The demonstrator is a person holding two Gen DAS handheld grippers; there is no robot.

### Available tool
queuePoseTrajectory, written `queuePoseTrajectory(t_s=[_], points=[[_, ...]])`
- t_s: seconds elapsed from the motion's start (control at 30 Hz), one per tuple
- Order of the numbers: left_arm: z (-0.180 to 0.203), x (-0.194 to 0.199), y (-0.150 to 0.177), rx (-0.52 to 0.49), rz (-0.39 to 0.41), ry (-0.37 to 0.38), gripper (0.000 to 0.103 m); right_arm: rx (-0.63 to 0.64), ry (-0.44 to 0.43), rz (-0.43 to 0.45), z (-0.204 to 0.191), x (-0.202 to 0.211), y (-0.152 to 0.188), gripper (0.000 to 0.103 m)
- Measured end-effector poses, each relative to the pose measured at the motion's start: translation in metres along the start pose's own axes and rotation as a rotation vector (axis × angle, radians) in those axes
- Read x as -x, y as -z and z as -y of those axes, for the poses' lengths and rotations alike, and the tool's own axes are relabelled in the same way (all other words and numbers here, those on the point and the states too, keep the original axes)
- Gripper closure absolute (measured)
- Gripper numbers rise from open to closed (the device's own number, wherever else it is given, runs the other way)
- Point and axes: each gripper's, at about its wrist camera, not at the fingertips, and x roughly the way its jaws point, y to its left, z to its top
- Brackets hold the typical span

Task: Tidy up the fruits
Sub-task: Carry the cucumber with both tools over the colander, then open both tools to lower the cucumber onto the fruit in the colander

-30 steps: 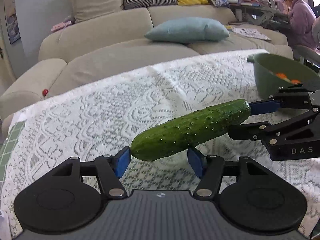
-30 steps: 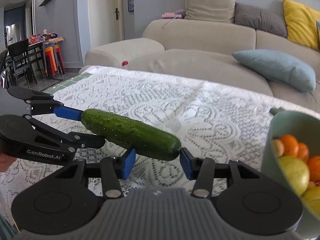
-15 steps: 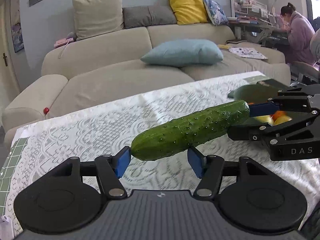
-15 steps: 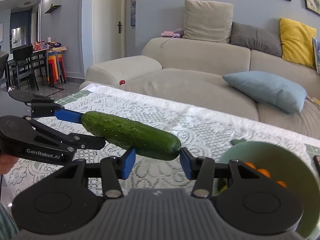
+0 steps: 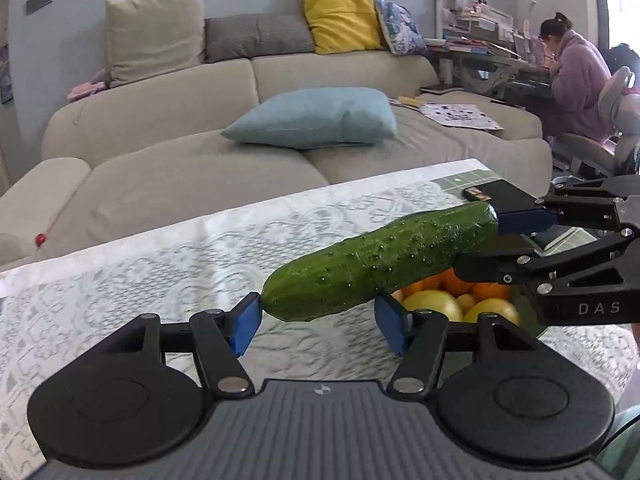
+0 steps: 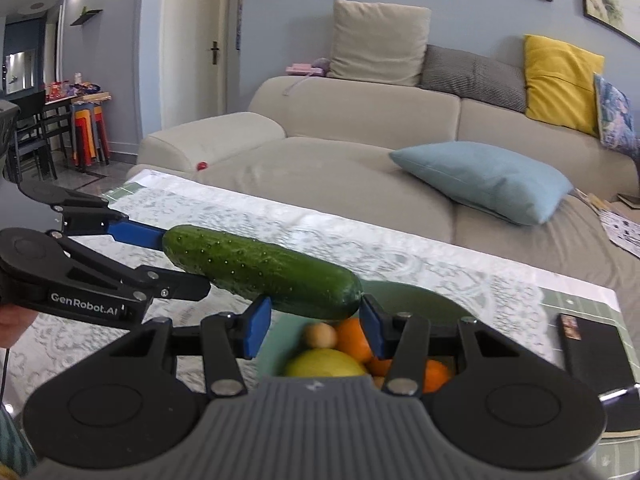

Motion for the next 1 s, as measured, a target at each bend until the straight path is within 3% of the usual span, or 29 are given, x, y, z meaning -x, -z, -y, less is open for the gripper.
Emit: queuePoseTrajectory(t_s=[0.23, 0.33, 0.6, 0.67, 0.77, 1.0], points=[[0.030, -0.026, -0.009, -0.025, -0.056, 0.019, 0.032, -0.061, 0.015, -0.046, 0.041, -0.002, 0.020, 0.056], [0.036, -0.036, -0.009, -0.014, -0.080, 0.035, 0.038, -0.068, 0.039, -0.077, 0.050, -0.010, 0.027, 0.056], [0.048, -0.050, -0.008, -0.046, -0.102, 0.011, 0.039, -0.155, 0.006, -0.138, 0.071, -0.030, 0.038, 0.056], [0.049, -0.050, -0.009, -0.044, -0.101, 0.030, 0.039, -0.145, 0.024, -0.169, 0.070, -0.035, 0.039, 0.056], [0.050, -0.052, -0.010, -0.041, -0.111, 0.090, 0.050, -0.118, 0.014, -0.185, 0.064, -0.041, 0.036, 0.061], [0.054, -0.053, -0.005, -0.053, -0.111, 0.109, 0.051, 0.024, 0.065, -0.212, 0.041, -0.047, 0.029, 0.061]])
